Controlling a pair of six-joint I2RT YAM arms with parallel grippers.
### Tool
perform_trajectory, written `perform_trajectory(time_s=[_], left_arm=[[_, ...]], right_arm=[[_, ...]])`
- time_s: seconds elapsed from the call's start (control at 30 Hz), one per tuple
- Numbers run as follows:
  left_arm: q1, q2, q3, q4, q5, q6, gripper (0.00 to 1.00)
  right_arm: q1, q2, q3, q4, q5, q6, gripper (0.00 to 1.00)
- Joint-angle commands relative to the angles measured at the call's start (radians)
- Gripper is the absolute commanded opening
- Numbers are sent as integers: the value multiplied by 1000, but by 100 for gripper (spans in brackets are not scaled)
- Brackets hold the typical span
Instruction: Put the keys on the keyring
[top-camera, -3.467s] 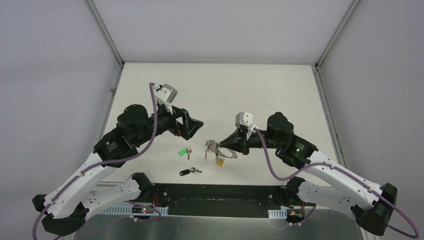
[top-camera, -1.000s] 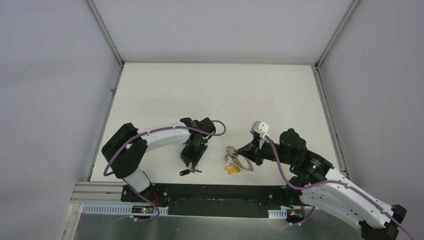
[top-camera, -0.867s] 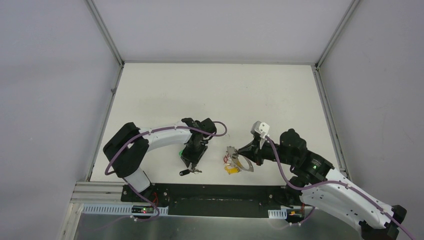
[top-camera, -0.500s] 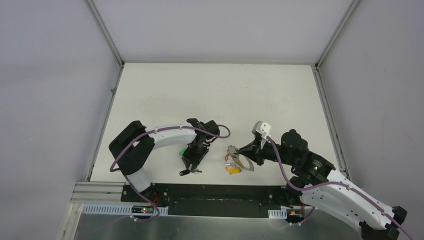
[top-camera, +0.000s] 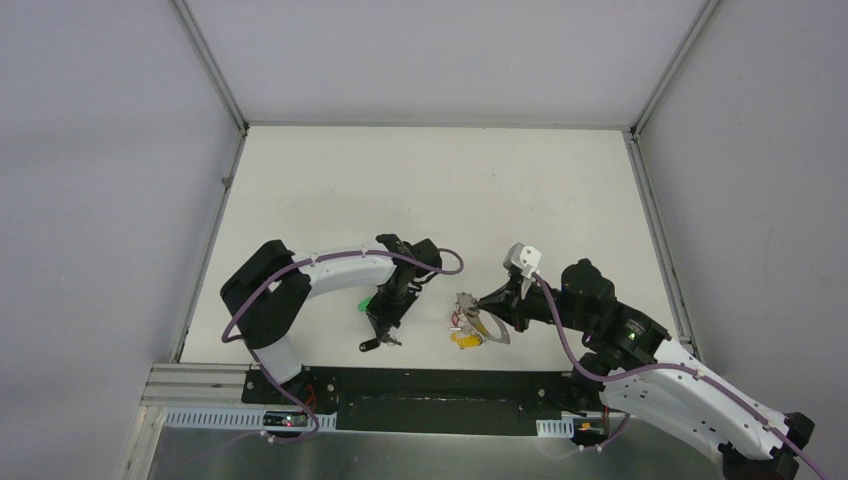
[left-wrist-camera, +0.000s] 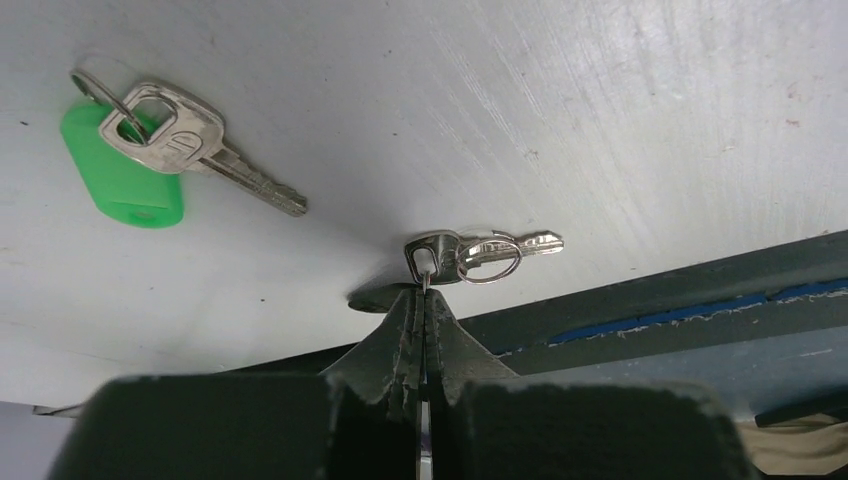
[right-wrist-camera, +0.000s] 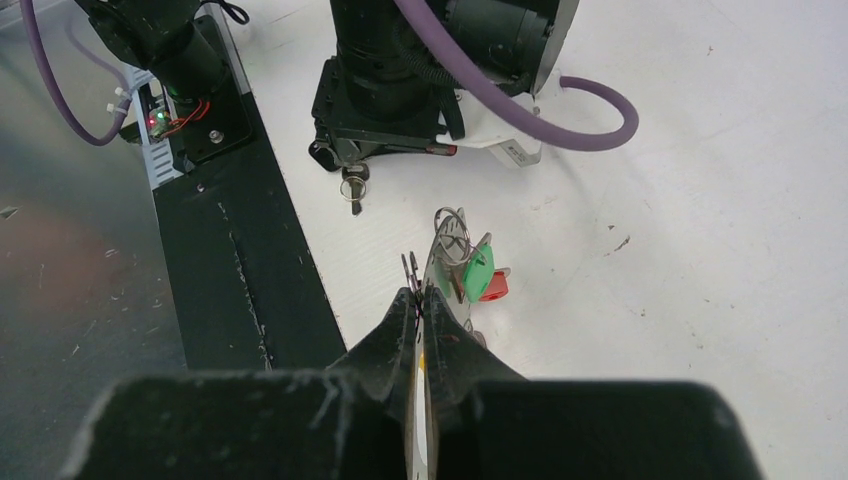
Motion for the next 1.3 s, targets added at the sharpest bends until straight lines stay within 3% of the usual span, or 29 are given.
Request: perform_trajectory(time_s=[0.0, 0.47, 0.9, 1.1, 1.27], left_arm=[[-8, -63, 73, -51, -51, 13, 0], [-8, -392, 256, -104, -80, 4, 0], [-8, -537, 308, -86, -49, 4, 0], [-8, -590, 300, -7, 24, 25, 0], [-7, -647, 254, 159, 155, 66, 0]], right_arm=[[-1, -12, 57, 24, 12, -16, 0], [-1, 97, 160, 12, -87, -63, 0], [-1, 266, 267, 41, -221, -114, 0], [-1, 330, 299, 58, -273, -132, 0], [-1, 371, 312, 83, -309, -133, 0]])
